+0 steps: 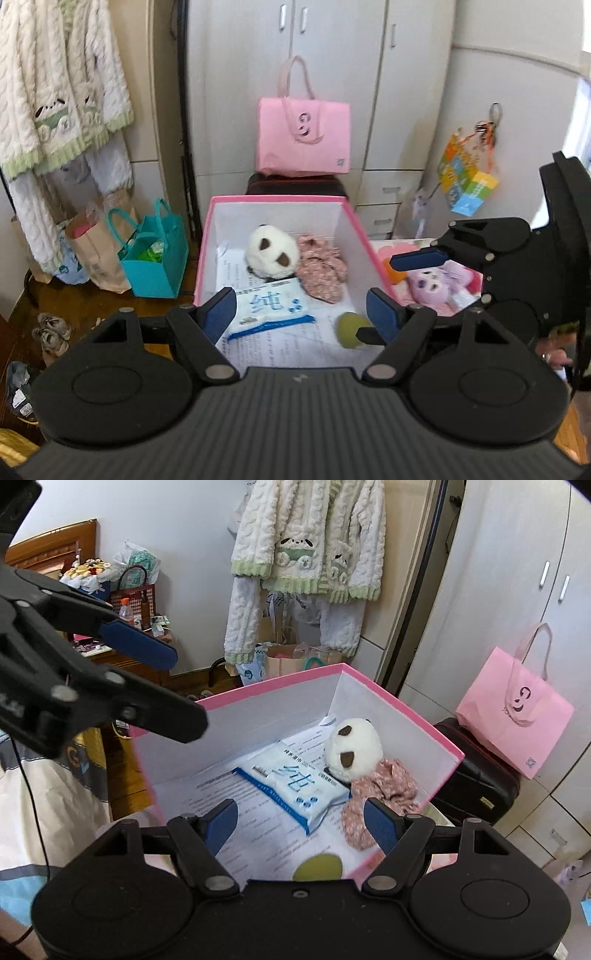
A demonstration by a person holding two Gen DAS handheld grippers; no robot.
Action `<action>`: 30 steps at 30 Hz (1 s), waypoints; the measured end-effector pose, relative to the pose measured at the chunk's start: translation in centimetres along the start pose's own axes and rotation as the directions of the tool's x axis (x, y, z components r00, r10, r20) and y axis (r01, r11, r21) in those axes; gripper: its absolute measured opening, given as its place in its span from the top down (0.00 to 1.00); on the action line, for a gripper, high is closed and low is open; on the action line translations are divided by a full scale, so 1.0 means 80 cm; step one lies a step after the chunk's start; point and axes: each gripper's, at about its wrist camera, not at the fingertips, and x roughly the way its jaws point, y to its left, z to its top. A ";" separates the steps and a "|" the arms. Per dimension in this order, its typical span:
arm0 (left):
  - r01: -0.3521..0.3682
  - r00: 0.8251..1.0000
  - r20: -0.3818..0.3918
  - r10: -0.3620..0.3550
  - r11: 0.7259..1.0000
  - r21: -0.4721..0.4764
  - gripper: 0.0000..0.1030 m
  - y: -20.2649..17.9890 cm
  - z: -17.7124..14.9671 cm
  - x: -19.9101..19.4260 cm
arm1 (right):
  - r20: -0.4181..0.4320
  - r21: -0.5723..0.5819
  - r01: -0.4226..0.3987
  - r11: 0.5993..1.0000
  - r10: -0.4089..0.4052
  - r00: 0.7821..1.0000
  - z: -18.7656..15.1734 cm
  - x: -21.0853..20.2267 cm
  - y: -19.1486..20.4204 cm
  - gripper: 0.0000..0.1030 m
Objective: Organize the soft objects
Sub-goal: 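Open the left gripper to drop the wet-wipes pack into the box, then withdraw the left gripper from the box back toward the table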
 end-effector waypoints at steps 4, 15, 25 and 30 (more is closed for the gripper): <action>0.044 0.999 0.013 -0.044 0.999 0.025 0.25 -0.022 -0.011 -0.025 | 0.003 0.011 0.002 1.000 -0.002 1.000 -0.010 -0.037 0.005 0.23; 0.144 0.990 -0.043 -0.138 0.968 0.208 0.25 -0.106 -0.043 -0.055 | 0.083 0.200 0.020 0.980 -0.037 0.996 -0.098 -0.160 -0.010 0.20; 0.257 0.966 -0.110 -0.236 0.931 0.259 0.25 -0.173 -0.072 -0.030 | 0.041 0.326 0.150 0.933 -0.173 0.984 -0.196 -0.209 -0.049 0.20; 0.303 0.950 -0.154 -0.273 0.926 0.226 0.25 -0.196 -0.080 0.005 | 0.042 0.347 0.188 0.919 -0.216 0.975 -0.235 -0.212 -0.077 0.20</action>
